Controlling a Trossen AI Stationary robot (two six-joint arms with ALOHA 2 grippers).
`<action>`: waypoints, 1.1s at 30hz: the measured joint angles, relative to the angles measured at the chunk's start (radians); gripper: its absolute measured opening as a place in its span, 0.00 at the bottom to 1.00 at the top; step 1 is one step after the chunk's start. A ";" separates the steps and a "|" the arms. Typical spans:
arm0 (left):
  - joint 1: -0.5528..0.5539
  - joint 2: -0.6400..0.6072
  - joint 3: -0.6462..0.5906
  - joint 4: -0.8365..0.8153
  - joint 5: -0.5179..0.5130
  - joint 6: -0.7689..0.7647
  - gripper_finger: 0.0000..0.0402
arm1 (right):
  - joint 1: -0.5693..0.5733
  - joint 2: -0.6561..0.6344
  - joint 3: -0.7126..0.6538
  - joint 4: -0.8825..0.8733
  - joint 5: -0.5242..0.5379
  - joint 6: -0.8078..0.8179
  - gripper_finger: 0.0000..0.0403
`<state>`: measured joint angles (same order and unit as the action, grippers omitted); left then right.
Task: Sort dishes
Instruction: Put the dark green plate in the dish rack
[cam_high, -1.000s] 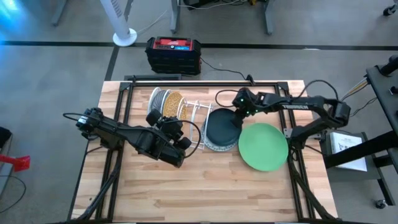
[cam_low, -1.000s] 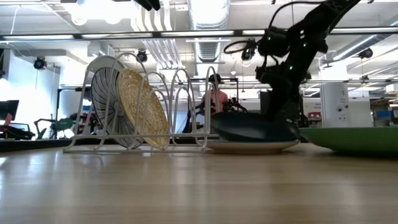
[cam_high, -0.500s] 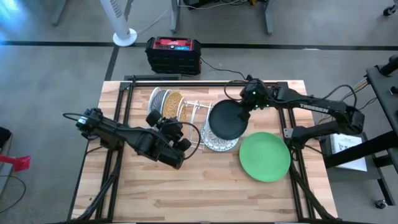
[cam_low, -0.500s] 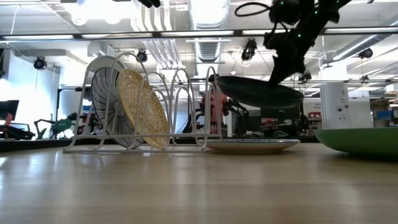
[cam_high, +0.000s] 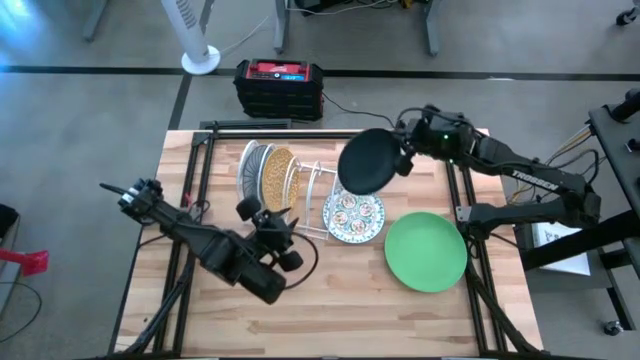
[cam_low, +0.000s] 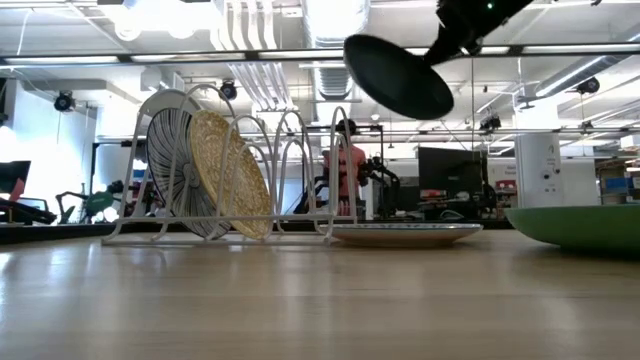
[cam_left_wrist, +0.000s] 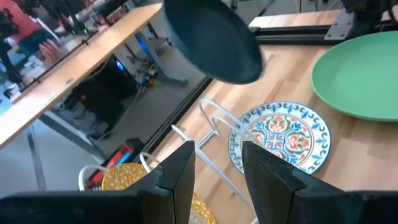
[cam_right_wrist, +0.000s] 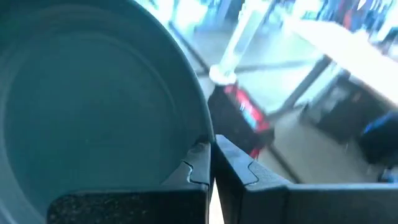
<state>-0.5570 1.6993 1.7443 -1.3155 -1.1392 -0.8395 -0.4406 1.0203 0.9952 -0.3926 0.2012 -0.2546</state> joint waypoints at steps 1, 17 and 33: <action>-0.008 0.000 0.000 0.000 -0.007 -0.002 0.31 | 0.000 -0.004 -0.001 0.024 0.000 -0.025 0.00; -0.057 0.000 -0.029 -0.004 -0.084 -0.014 0.31 | 0.000 0.106 -0.047 0.649 -0.315 -0.317 0.00; -0.071 -0.008 -0.072 -0.035 -0.110 -0.086 0.31 | -0.001 0.342 -0.063 0.907 -0.561 -0.474 0.00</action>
<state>-0.6281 1.6915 1.6722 -1.3510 -1.2495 -0.9257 -0.4416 1.3618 0.9321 0.5147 -0.3599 -0.7288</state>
